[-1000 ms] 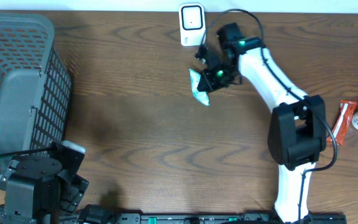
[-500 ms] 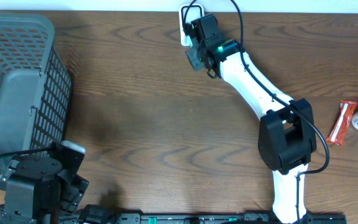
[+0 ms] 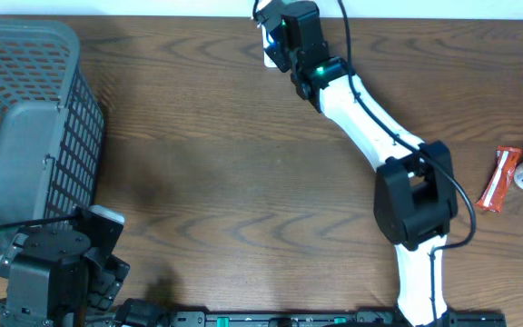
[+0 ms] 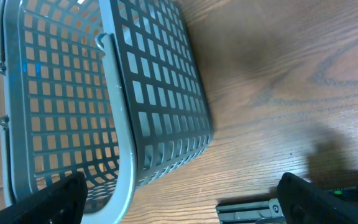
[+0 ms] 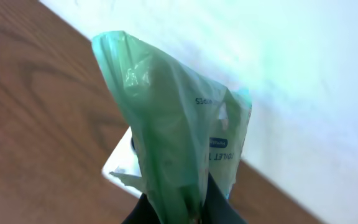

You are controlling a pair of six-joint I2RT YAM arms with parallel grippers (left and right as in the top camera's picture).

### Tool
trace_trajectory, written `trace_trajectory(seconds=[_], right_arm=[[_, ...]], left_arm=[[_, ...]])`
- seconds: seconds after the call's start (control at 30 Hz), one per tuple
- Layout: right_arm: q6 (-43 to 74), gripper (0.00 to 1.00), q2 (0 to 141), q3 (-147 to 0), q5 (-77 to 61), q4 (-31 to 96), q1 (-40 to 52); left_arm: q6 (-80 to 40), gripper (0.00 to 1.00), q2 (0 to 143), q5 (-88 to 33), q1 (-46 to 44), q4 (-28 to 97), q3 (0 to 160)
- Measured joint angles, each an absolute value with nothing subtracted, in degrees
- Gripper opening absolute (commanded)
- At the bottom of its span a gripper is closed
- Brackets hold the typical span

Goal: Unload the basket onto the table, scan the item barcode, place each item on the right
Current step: 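Hold the pouch in front of the scanner window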

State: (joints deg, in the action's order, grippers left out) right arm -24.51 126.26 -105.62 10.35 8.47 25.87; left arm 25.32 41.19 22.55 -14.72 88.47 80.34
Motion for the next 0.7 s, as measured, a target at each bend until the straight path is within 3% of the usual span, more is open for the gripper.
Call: trace_trajectory(seconds=[0.43, 0.53, 0.7], right_arm=[[-36.01, 0.01, 139.28, -112.33, 14.63, 6.94, 26.44], [-37.3, 0.01, 139.31, -114.34, 16.88, 11.42, 26.83], [-36.6, 0.01, 139.33, -120.95, 18.87, 30.06, 27.75]], left_arm=[[25.32, 0.98, 41.19, 22.57, -14.72, 88.47, 80.34], [25.32, 0.98, 41.19, 22.57, -14.72, 88.49, 80.34], [25.32, 0.98, 41.19, 22.55, -14.72, 88.47, 80.34]])
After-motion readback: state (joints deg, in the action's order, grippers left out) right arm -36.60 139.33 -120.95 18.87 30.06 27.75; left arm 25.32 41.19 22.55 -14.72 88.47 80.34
